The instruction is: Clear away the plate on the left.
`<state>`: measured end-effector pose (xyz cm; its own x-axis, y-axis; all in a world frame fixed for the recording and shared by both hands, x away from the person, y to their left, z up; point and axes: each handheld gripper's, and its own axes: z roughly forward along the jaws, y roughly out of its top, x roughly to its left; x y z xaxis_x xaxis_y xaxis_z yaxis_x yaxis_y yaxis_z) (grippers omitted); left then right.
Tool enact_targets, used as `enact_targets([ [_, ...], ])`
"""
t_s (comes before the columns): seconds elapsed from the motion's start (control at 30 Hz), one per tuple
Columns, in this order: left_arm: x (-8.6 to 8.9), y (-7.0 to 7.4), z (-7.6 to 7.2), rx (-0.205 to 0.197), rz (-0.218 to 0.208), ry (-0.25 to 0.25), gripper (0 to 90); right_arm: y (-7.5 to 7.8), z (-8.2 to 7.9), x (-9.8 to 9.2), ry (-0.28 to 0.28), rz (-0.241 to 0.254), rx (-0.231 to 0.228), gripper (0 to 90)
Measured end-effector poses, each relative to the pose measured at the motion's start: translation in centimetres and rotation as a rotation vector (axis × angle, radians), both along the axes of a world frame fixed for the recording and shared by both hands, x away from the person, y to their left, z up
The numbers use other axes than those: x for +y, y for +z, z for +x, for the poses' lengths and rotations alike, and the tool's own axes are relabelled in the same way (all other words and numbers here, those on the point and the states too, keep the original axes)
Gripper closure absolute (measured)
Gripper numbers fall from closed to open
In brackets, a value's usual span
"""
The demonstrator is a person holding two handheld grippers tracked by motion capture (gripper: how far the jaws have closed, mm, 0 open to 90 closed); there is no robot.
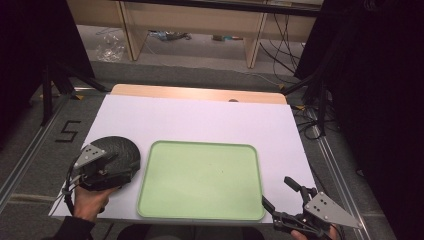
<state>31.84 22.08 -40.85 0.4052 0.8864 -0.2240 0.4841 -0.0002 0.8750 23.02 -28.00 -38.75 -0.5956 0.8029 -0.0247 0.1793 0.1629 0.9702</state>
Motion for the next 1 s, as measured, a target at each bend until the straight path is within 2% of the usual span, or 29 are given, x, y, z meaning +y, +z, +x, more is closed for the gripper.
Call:
enact_targets([
  [0.1,0.1,0.1,0.1,0.007,0.005,0.000,15.6,0.0,0.0,0.0,0.001,-0.001,0.002,15.5],
  [0.2,0.7,0.3,0.2,-0.009,0.017,0.016,15.6,0.1,0.0,0.0,0.005,-0.005,0.009,15.5],
  [0.23,0.9,0.3,0.3,-0.005,0.013,0.025,15.5,0.0,0.0,0.0,0.001,0.001,-0.002,15.5],
  [0.37,1.6,0.0,0.7,0.010,0.007,0.048,15.6,0.0,0.0,0.0,0.014,-0.002,0.011,15.6],
  [0.5,2.3,-0.3,1.2,0.043,-0.010,0.075,15.9,0.0,0.1,0.0,0.018,-0.009,-0.009,15.6],
  [0.6,3.1,-0.3,1.5,0.043,-0.012,0.110,16.1,0.0,0.0,0.0,0.015,-0.005,0.005,15.6],
  [0.63,3.3,-0.4,1.6,0.047,-0.017,0.123,16.1,-0.1,0.2,0.0,0.024,-0.012,-0.014,15.6],
  [0.7,3.9,-0.6,1.9,0.060,-0.020,0.144,16.1,-0.1,0.2,0.0,0.024,-0.012,-0.014,15.6],
  [0.73,4.1,-0.6,2.1,0.071,-0.021,0.154,16.1,0.0,0.0,0.1,0.014,-0.004,0.016,15.6],
  [0.83,4.9,-0.9,2.6,0.094,-0.027,0.186,16.1,-0.1,0.0,0.1,0.013,-0.007,0.012,15.6],
  [0.9,5.2,-1.0,2.8,0.100,-0.033,0.186,17.5,-0.1,0.0,0.1,0.020,-0.004,0.017,15.6],
  [0.93,5.8,-1.3,3.1,0.126,-0.046,0.186,17.3,0.0,0.0,0.1,0.024,-0.008,0.019,15.6],
  [1.0,6.4,-1.6,3.5,0.144,-0.056,0.198,17.2,0.0,0.0,0.1,0.027,-0.006,0.020,15.6],
])
